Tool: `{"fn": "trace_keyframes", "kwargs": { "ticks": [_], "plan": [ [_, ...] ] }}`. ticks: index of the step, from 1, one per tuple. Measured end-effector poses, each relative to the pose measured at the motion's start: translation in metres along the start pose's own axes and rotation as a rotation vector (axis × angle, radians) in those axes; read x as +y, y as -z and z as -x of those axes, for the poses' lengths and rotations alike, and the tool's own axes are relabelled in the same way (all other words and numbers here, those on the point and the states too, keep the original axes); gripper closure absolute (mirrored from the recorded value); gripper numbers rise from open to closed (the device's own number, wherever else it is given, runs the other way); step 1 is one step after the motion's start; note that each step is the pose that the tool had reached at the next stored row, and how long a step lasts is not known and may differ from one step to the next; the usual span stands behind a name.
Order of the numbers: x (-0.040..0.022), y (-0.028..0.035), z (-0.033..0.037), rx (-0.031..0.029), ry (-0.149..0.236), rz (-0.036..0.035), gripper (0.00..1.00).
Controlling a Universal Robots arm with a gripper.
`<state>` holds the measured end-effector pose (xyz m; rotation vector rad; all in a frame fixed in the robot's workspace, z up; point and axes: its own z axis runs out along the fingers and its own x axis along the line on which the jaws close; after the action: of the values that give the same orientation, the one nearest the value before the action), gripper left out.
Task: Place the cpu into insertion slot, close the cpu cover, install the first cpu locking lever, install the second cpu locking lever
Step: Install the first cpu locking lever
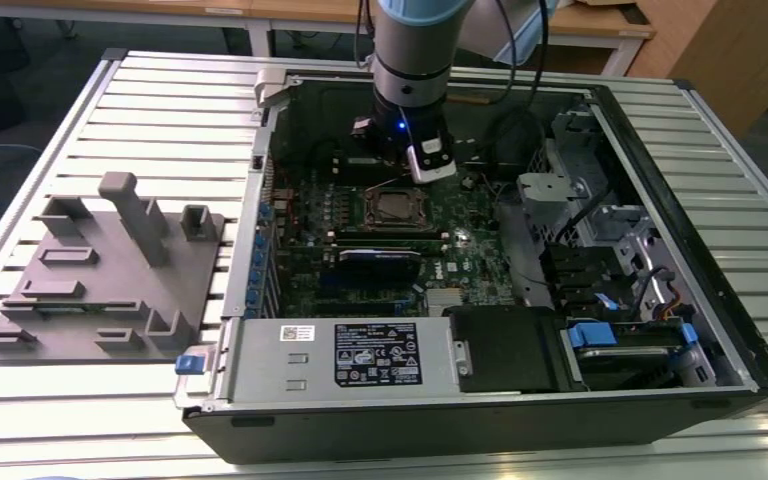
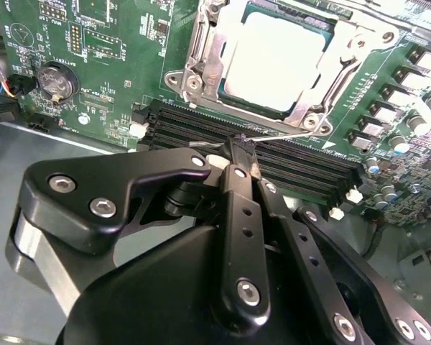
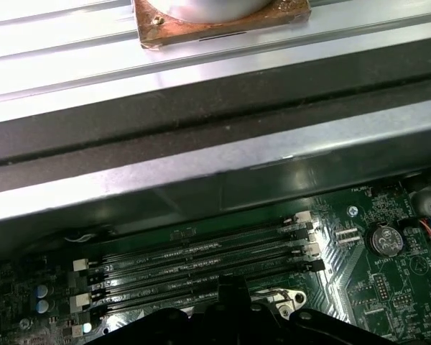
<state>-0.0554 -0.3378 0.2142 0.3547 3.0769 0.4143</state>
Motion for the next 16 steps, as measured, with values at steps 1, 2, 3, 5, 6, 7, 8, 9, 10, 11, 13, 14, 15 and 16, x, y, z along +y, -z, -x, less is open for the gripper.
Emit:
{"fn": "trace_keyframes", "kwargs": {
  "ticks": [1, 2, 3, 5, 6, 7, 8, 9, 10, 11, 13, 14, 15, 16],
  "plan": [
    [0.0000, 0.0000, -0.0002, -0.0004, 0.000, 0.0003, 0.89],
    [-0.0001, -0.0001, -0.0002, -0.0017, 0.000, 0.0009, 0.89],
    [-0.0002, -0.0002, -0.0003, -0.0036, 0.000, 0.0017, 0.89],
    [-0.0003, -0.0004, -0.0003, -0.0071, 0.001, 0.0034, 0.89],
    [-0.0004, -0.0005, -0.0003, -0.0084, 0.001, 0.0042, 0.89],
    [-0.0004, -0.0005, -0.0003, -0.0087, 0.001, 0.0046, 0.89],
    [-0.0004, -0.0005, -0.0003, -0.0089, 0.001, 0.0049, 0.89],
    [-0.0005, -0.0006, -0.0004, -0.0091, 0.001, 0.0053, 0.89],
    [-0.0007, -0.0006, -0.0007, -0.0092, 0.001, 0.0059, 0.89],
    [-0.0008, -0.0006, -0.0012, -0.0091, 0.001, 0.0066, 0.89],
    [-0.0012, -0.0009, -0.0020, -0.0090, 0.001, 0.0095, 0.89],
    [-0.0012, -0.0009, -0.0020, -0.0090, 0.001, 0.0097, 0.89],
    [-0.0012, -0.0009, -0.0021, -0.0090, 0.001, 0.0097, 0.89],
    [-0.0013, -0.0010, -0.0021, -0.0090, 0.001, 0.0098, 0.89]
  ]
}}
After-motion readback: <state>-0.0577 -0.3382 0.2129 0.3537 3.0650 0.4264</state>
